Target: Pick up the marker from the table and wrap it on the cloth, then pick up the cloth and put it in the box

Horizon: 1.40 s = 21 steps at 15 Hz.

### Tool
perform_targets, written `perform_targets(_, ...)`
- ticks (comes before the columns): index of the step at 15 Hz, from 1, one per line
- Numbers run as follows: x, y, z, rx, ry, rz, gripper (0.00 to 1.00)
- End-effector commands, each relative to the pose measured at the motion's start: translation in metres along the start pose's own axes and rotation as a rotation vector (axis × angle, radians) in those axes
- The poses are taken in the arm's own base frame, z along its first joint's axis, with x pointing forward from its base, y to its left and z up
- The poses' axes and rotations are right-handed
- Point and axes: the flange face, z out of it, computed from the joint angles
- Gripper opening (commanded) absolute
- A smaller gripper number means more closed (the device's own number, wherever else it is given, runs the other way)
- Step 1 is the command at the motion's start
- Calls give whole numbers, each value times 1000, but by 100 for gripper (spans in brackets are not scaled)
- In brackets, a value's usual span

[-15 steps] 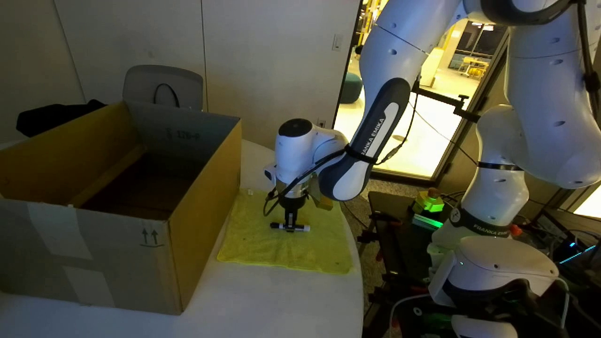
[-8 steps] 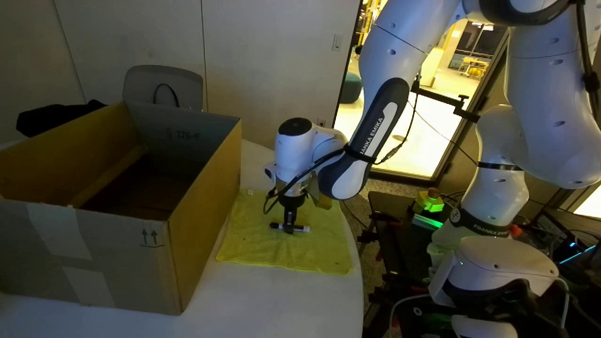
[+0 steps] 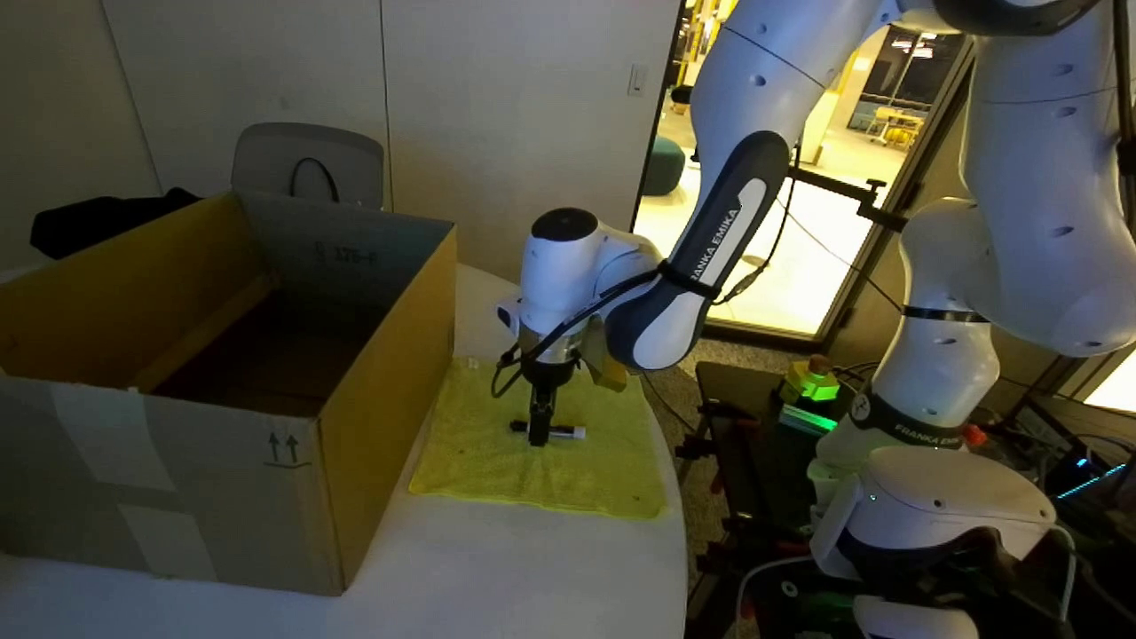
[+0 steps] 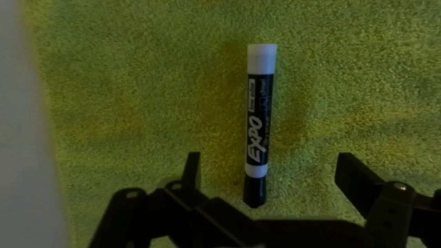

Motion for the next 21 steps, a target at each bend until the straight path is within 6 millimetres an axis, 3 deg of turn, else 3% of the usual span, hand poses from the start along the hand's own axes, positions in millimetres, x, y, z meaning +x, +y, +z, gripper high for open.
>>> perform_targets(1, -9, -29, -9, 66, 38, -36, 100)
perform_targets(5, -20, -72, -5, 144, 39, -78, 100)
perform_targets(9, -28, -94, -2, 192, 24, -111, 100)
perform_targets(21, -31, -93, 25, 215, 18, -118, 100)
